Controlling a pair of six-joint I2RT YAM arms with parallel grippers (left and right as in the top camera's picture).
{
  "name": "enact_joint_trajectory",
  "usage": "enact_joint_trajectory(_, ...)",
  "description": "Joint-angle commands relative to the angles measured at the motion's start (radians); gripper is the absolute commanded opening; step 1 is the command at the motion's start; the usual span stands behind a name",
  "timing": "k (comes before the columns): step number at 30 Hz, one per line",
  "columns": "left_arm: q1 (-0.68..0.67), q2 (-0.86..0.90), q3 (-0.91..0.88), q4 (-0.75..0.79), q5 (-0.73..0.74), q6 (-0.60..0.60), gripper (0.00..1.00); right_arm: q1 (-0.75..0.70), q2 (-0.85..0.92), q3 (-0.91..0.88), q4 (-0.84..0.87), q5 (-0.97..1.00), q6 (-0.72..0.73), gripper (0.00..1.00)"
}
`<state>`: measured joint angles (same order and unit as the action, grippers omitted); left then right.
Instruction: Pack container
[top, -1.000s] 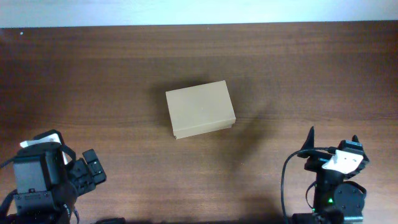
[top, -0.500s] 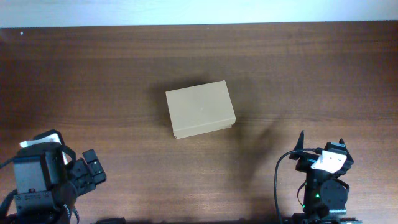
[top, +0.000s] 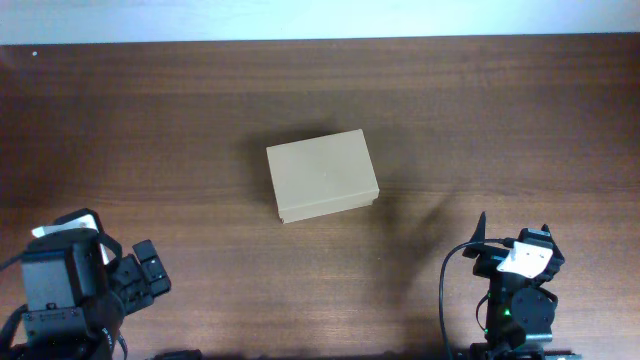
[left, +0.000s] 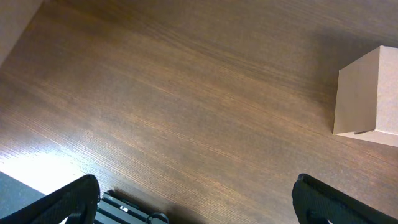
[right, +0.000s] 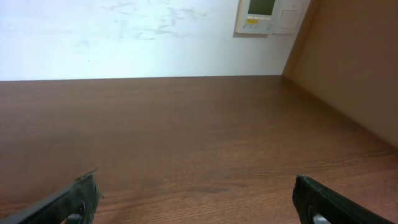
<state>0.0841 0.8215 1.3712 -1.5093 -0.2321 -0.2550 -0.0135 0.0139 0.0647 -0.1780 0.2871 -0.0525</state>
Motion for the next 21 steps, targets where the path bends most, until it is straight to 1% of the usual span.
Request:
enact_joint_trajectory(1,-0.006,-0.006,-0.001,0.002,0.007,-0.010,1.00,-0.006,-0.011,-0.010,0.003,-0.006,0.008,0.99)
enact_joint_trajectory(18,-0.006,-0.005,-0.001,0.002,0.007,-0.010,1.00,-0.006,-0.011,-0.010,0.003,-0.006,0.008,0.99)
enact_joint_trajectory(21,-0.006,-0.006,-0.001,0.003,-0.072,-0.006,0.99,-0.006,-0.011,-0.010,0.003,-0.006,0.008,0.99)
